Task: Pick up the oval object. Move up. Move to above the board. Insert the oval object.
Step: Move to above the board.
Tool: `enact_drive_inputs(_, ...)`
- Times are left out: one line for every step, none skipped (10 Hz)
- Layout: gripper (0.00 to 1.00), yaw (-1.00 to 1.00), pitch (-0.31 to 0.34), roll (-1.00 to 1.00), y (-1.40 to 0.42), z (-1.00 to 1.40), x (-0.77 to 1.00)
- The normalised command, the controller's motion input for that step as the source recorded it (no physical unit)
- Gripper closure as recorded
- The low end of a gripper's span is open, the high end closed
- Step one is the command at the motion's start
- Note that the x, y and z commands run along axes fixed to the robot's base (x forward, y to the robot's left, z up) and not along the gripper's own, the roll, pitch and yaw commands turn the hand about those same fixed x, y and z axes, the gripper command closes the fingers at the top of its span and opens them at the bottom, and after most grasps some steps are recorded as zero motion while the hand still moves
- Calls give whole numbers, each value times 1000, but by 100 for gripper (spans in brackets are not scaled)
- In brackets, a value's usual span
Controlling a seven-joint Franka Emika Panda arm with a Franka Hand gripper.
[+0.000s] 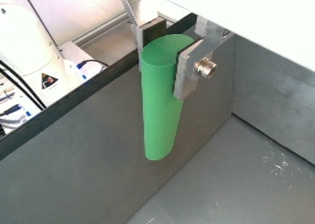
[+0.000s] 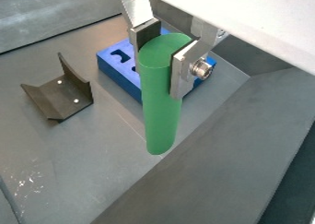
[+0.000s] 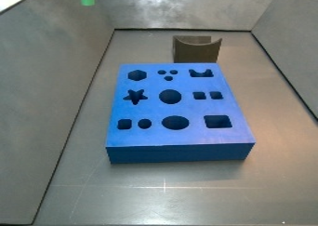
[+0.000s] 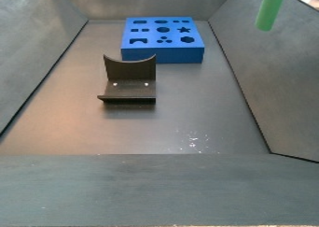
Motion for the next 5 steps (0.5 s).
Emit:
enact_drive_inputs(100,5,57,-78,-9,13,-405)
enact_drive_inputs(100,5,57,-78,-9,13,-405)
enact_drive_inputs(100,5,57,-78,-9,13,-405)
enact_drive_inputs(100,5,57,-78,-9,13,-405)
enact_drive_inputs(100,5,57,-78,-9,13,-405)
